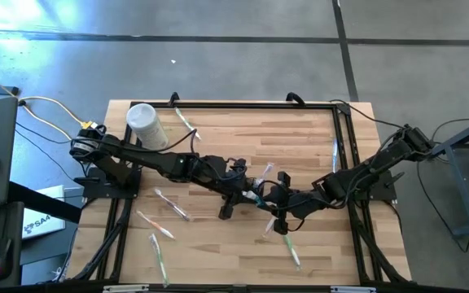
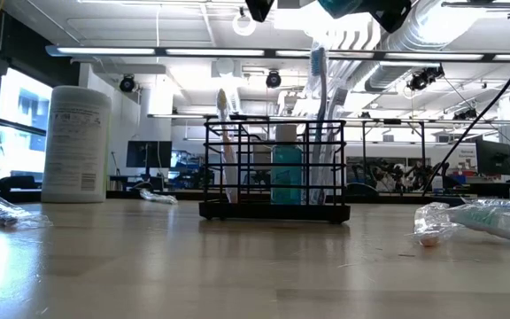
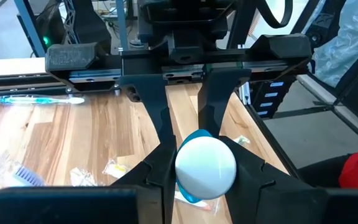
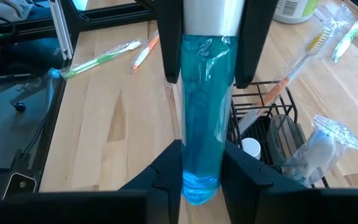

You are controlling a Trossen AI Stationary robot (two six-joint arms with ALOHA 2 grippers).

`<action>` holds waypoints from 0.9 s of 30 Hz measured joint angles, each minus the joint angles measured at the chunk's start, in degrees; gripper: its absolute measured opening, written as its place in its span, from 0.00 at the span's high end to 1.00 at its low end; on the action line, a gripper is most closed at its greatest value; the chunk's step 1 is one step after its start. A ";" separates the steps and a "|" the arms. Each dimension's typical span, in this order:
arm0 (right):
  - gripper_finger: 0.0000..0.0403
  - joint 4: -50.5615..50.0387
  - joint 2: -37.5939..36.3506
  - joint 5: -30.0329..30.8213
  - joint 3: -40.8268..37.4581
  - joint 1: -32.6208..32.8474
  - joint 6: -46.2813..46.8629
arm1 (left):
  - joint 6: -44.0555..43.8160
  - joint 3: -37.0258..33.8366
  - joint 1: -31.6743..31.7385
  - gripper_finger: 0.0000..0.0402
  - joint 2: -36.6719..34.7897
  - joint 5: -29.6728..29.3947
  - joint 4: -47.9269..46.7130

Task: Pick & Place toothbrushing station
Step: Put the blue mouthwash bottle into the mesh organizer

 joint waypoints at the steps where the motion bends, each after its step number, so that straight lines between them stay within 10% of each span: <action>1: 0.78 -0.03 0.00 -0.24 0.00 -0.02 0.01 | -0.07 0.00 0.00 0.77 0.00 0.00 -0.12; 18: 0.56 -3.19 -0.26 -0.39 -0.01 -0.02 0.97 | -2.64 -0.03 -0.02 0.77 -0.84 0.13 -6.76; 27: 0.58 -8.48 -2.35 1.05 -0.02 -0.79 5.64 | -9.36 -0.10 -0.04 0.77 -3.45 -10.25 -19.60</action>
